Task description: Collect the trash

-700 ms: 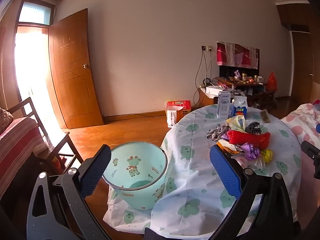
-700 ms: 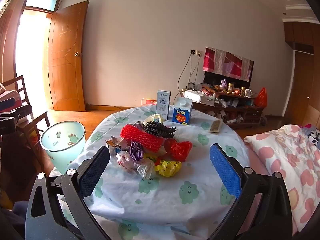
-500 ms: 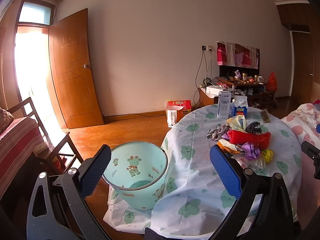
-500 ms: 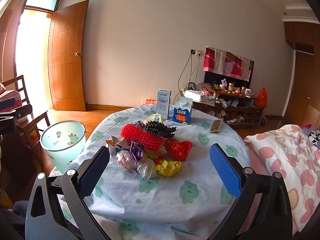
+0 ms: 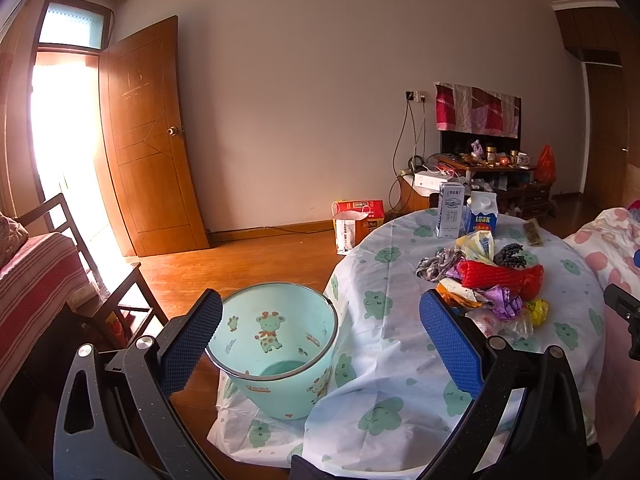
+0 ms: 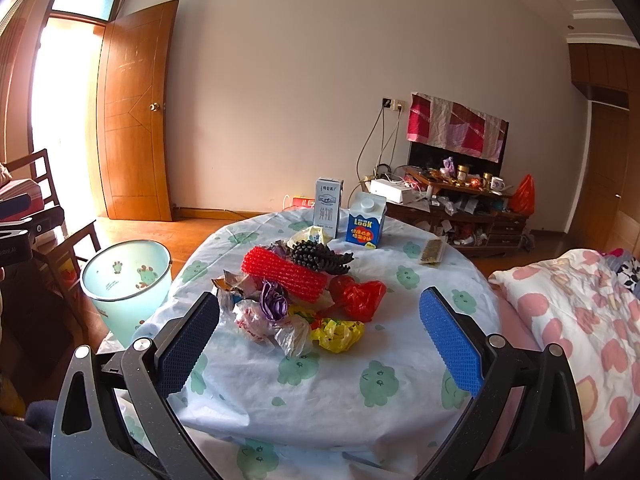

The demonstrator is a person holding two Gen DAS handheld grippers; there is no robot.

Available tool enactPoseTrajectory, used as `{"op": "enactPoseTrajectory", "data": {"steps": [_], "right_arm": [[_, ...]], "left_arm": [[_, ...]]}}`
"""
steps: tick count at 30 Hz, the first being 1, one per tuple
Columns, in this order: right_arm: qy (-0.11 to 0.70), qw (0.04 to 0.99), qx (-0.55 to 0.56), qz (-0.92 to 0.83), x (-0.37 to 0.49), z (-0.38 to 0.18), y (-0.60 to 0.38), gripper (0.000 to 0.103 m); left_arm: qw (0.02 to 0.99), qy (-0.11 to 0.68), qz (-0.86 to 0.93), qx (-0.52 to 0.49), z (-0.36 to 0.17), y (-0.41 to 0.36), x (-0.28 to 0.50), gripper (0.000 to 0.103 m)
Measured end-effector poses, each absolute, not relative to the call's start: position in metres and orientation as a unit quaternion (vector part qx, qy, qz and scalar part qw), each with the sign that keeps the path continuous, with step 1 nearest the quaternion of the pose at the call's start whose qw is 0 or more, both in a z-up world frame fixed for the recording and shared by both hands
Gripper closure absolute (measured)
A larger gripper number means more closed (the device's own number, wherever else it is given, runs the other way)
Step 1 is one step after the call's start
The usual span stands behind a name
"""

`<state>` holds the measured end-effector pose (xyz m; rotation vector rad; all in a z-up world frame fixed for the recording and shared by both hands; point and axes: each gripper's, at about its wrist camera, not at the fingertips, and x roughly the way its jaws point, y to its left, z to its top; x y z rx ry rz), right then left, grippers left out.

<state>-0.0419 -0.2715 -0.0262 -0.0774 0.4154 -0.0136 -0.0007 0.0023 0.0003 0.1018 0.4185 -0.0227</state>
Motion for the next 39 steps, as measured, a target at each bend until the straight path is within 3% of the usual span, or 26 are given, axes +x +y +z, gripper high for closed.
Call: {"op": "enactPoseTrajectory", "data": {"steps": [22,39], "right_arm": [[0.211,0.977,-0.04,-0.012,-0.038,-0.031,-0.273,0.005],[0.266,0.958,-0.053,-0.094,0.024,-0.11,-0.327,0.005]], "left_arm": [[0.971,0.231,-0.005,0.054,-0.01,0.006,0.01,0.006],[0.955,0.286,-0.047,0.058,-0.098,-0.057,0.092,0.006]]}}
